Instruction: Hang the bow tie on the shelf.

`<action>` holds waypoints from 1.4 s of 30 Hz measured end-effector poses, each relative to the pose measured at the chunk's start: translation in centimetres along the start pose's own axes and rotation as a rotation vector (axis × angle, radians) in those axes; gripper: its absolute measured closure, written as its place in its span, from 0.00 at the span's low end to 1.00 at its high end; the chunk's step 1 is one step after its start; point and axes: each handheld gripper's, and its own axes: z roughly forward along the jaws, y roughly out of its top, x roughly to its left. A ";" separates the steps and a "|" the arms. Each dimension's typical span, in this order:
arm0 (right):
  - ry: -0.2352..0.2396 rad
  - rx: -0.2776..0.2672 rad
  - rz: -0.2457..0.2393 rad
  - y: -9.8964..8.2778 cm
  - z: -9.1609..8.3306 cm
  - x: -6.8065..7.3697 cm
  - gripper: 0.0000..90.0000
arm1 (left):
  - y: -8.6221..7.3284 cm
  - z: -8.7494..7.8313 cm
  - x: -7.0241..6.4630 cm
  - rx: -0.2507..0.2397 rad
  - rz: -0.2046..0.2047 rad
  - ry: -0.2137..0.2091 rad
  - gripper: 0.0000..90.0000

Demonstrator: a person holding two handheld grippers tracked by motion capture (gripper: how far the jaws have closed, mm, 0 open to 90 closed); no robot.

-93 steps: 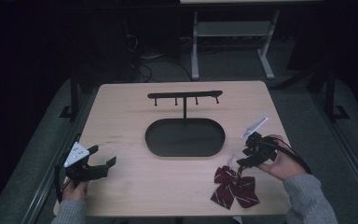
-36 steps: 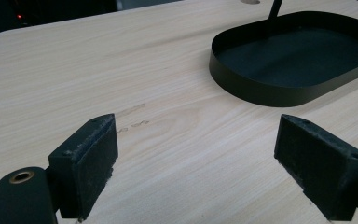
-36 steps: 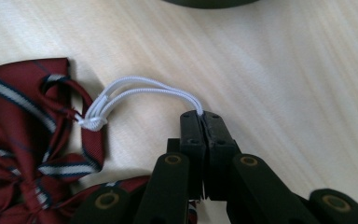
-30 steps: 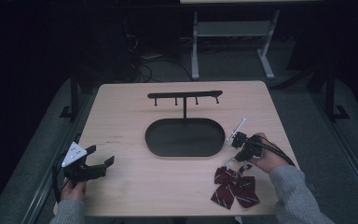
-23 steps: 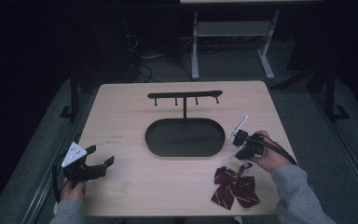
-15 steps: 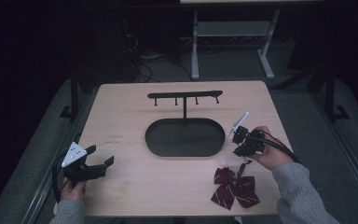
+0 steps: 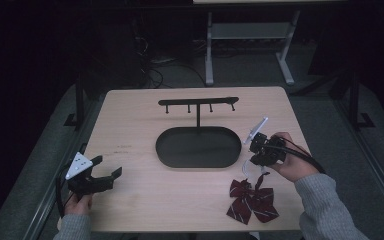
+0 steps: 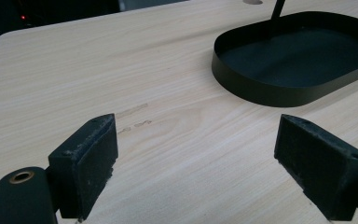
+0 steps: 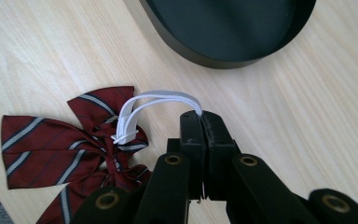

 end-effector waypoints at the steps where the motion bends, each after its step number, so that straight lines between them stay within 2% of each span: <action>1: -0.005 -0.003 -0.007 0.1 -0.3 0.1 0.98 | 0.0 -0.1 0.0 0.001 0.002 0.000 0.14; 6: -0.006 -0.016 -0.024 0.2 -1.1 0.3 0.98 | 0.1 -0.2 -0.1 -0.003 0.012 0.000 0.14; 12: -0.010 -0.028 -0.035 0.4 -1.8 0.6 0.98 | 0.1 -0.1 -0.2 -0.007 0.007 -0.002 0.14; 28: -0.014 -0.045 -0.086 1.7 -3.5 1.2 0.98 | 0.2 0.0 -0.3 -0.009 0.018 -0.002 0.14; 42: -0.013 -0.072 -0.100 2.8 -5.0 1.2 0.98 | 0.1 0.1 -0.2 -0.005 0.014 -0.002 0.14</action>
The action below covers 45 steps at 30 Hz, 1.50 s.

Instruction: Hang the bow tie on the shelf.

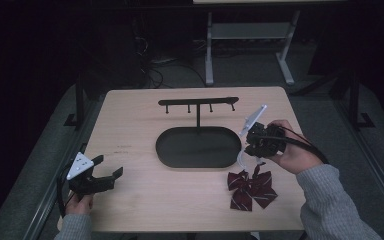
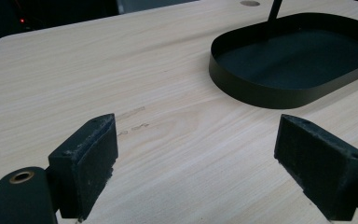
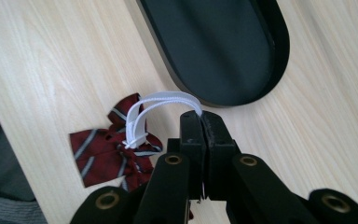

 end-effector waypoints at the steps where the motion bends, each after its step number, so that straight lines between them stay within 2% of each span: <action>1: 0.000 0.000 -0.005 0.1 -0.1 0.0 0.98 | 0.0 0.0 0.0 -0.001 -0.003 0.000 0.14; 4: 0.000 0.008 -0.018 0.6 -0.2 0.0 0.98 | 0.0 -0.1 0.1 -0.001 0.008 -0.002 0.14; 17: -0.010 -0.003 -0.041 2.5 -1.1 -0.2 0.97 | 0.0 -0.2 0.1 -0.011 -0.008 0.001 0.14; 23: -0.013 -0.005 -0.047 3.6 -1.5 -0.3 0.97 | 0.0 -0.3 0.1 -0.012 -0.002 0.003 0.14; 39: -0.011 0.003 -0.095 6.6 -1.7 -0.7 0.97 | 0.0 -0.5 0.3 -0.021 -0.007 0.007 0.14; 45: 0.015 0.011 -0.090 7.5 -1.4 -1.2 0.97 | 0.0 -0.5 0.4 -0.024 -0.014 0.009 0.14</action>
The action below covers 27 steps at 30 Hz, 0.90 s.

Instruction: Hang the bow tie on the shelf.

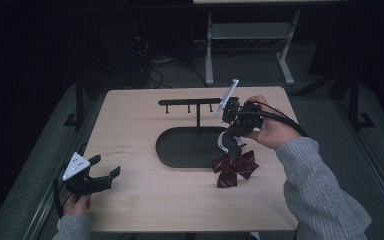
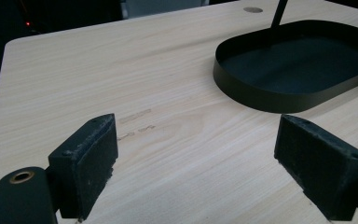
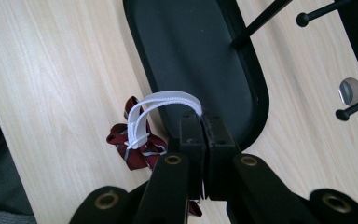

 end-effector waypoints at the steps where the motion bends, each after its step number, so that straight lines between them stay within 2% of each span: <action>1: 0.000 0.003 -0.010 0.1 0.1 -0.2 0.97 | 0.0 0.0 0.1 0.000 0.002 0.002 0.14; 4: 0.015 -0.004 0.002 0.8 0.3 -0.3 0.97 | 0.0 -0.1 0.1 -0.002 -0.001 0.003 0.14; 11: 0.019 -0.002 -0.011 2.0 0.4 -0.8 0.97 | 0.0 -0.1 0.1 -0.002 0.001 0.002 0.14; 27: 0.043 -0.009 0.004 3.1 1.0 -1.8 0.97 | 0.0 0.1 0.0 0.000 0.006 -0.002 0.14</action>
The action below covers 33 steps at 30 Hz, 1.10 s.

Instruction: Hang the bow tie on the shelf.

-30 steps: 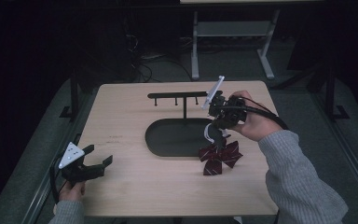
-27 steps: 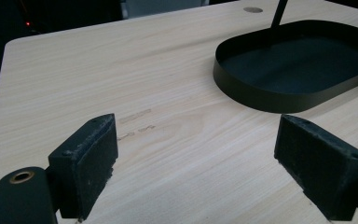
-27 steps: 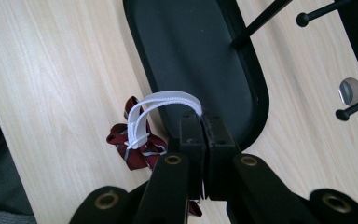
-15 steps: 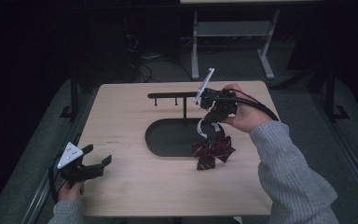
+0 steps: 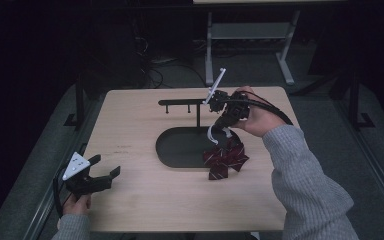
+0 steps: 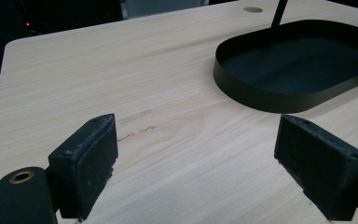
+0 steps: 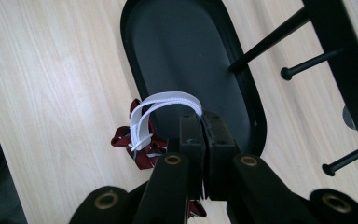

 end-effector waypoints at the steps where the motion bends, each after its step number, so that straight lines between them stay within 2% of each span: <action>1: 0.001 -0.001 0.004 0.1 0.0 -0.1 0.97 | 0.0 0.0 0.0 -0.001 -0.001 0.000 0.14; 11: 0.010 0.008 0.015 0.9 0.1 -1.0 0.97 | 0.0 0.0 0.1 0.000 0.000 0.001 0.14; 22: 0.004 0.006 0.006 2.0 -0.3 -1.6 0.97 | 0.0 0.0 0.2 0.001 -0.006 0.003 0.14; 33: 0.004 0.019 0.007 3.2 -0.3 -2.5 0.97 | 0.1 -0.1 0.2 0.002 0.005 0.000 0.14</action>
